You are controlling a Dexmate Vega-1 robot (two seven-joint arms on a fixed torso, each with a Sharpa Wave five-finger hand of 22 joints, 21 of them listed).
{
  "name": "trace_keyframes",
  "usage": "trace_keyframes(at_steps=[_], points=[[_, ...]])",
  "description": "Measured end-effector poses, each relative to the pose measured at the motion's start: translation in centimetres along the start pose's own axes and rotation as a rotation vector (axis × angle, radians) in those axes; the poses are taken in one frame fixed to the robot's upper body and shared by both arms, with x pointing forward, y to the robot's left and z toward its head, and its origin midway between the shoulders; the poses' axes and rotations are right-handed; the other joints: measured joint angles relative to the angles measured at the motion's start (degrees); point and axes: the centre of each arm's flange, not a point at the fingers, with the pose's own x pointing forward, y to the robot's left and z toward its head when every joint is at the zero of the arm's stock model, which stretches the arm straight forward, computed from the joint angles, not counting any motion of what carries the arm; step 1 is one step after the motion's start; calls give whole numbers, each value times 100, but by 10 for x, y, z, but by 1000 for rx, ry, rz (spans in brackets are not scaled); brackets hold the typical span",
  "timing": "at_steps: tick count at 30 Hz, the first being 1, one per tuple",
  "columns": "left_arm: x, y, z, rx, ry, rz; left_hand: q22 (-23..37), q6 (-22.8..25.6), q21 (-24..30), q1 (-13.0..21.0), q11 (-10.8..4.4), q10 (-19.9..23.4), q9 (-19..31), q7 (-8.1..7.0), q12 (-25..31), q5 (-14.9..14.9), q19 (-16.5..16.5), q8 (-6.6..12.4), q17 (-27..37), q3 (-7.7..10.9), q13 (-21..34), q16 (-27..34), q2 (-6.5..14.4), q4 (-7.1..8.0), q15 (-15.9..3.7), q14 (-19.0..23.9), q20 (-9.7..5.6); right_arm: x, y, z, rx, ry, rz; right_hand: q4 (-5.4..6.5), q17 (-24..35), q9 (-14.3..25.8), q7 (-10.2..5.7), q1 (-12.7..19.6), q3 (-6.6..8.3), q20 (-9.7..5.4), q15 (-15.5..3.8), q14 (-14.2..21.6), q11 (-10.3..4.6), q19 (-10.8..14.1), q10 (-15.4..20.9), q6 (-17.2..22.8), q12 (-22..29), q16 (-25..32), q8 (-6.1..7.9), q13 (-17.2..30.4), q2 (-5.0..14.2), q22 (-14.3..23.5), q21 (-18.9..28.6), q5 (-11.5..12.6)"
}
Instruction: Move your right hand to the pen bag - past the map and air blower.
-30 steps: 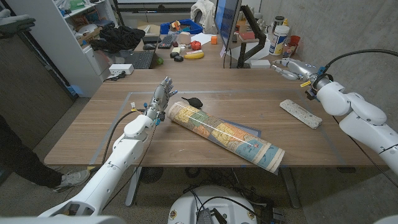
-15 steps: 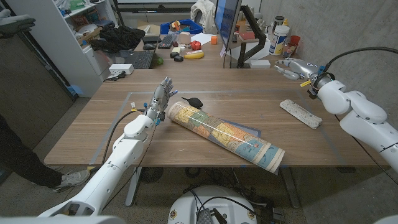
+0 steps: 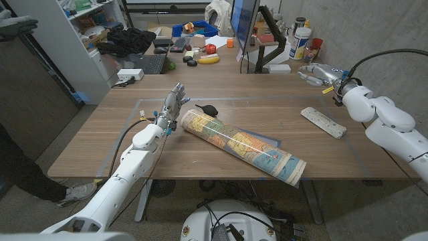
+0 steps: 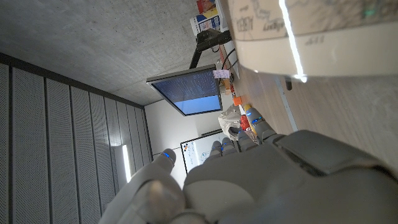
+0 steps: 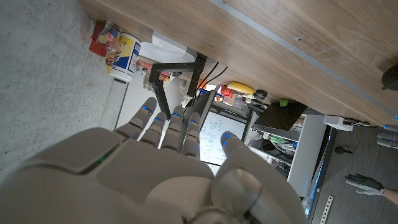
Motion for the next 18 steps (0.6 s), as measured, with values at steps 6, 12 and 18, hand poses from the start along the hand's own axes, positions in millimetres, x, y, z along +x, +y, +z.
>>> trace_keyframes(at_steps=[6, 12, 18], points=[[0, 1, 0, 0, -1, 1, 0, 0, 0, 0, 0, 0, 0, 0, 0, 0, 0, 0, 0, 0, 0, 0, 0, 0, 0, 0, 0, 0, 1, -3, -13, 20, 9, -17, 0, 0, 0, 36, 17, 0, 0, 0, 0, 0, 0, 0, 0, 0, -1, 0, 5, 0, -44, 0], [-1, 1, 0, 0, -1, 1, 0, 0, -15, 0, 0, 0, 0, 0, 0, 0, 0, 0, 0, 0, 0, 0, 0, 0, 0, 0, 0, 0, 2, -6, -25, 42, 22, -17, -1, 0, 0, 58, 17, 0, 0, 0, 0, 0, 0, 0, -3, 0, -39, 0, 27, 0, -44, 0], [-1, 1, 0, 0, 0, 1, 0, 0, -29, 0, 20, -21, 0, 0, 0, 0, 0, 0, 0, 0, 0, 0, 0, 0, 0, 0, 0, 1, 4, -8, -35, 57, 33, -17, -1, 14, 1, 58, 17, 0, 0, 0, 0, 0, 0, -1, -46, -28, -39, 0, 27, 0, -44, 0]])
